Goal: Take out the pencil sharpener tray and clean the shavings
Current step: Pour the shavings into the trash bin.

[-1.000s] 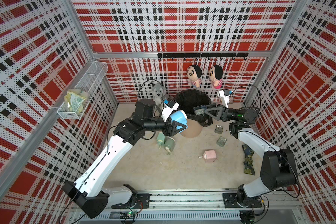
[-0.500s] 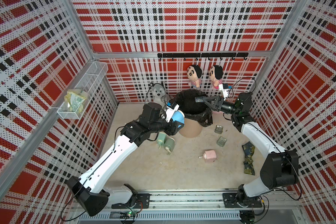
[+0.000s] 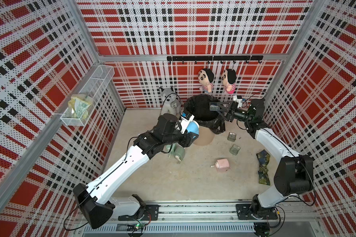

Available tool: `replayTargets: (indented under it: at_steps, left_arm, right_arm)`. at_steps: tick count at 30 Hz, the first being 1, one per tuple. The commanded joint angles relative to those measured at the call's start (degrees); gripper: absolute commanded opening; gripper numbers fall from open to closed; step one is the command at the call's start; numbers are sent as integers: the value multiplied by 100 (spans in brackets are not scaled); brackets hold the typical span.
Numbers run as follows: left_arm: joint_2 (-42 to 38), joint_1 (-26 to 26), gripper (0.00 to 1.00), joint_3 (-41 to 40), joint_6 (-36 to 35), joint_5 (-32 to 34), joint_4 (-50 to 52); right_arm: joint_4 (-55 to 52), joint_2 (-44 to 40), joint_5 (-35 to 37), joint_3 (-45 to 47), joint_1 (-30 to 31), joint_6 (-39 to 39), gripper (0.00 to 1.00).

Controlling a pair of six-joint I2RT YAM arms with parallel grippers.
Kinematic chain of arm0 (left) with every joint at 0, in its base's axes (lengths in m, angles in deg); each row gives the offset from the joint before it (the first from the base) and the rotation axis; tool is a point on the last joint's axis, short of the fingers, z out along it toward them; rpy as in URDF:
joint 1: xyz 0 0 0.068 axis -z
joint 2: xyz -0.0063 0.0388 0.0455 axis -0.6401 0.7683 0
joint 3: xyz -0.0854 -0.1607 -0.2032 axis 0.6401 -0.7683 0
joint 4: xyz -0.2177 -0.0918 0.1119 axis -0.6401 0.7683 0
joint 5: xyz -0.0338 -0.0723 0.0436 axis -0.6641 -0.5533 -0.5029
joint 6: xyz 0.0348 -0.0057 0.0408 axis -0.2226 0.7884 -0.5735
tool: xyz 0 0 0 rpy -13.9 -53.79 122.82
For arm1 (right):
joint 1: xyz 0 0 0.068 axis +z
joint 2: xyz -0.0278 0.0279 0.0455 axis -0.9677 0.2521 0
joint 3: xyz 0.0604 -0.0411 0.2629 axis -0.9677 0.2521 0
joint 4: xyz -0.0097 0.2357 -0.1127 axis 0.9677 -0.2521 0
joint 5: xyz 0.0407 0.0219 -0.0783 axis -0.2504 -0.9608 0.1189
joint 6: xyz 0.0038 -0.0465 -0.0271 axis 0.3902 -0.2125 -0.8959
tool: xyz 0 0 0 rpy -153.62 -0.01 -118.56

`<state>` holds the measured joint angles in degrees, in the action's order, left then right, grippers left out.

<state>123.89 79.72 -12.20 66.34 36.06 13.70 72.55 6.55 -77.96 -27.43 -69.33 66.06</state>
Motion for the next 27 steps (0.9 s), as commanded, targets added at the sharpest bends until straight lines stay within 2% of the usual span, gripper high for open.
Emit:
replayTargets:
  at_steps: [1, 11, 17, 22, 27]
  left_arm:
    - [-167, 76, 48, -95, 82, 54, -429]
    - [-85, 119, 49, -266, 171, -60, -743]
    - [-11, 112, 49, -257, 165, -86, -845]
    - [-33, 112, 48, -317, 167, -88, -884]
    - [-119, 70, 49, -320, 196, -120, -883]
  right_arm:
    - [465, -123, 108, -8, -31, 881, 50]
    - [1042, -65, 654, -60, 274, 2262, 51]
    - [832, 0, 971, -323, 559, 2447, 52]
    - [1353, -164, 1370, 189, 750, 3037, 51]
    - [656, -548, 1797, 224, 825, 2825, 53]
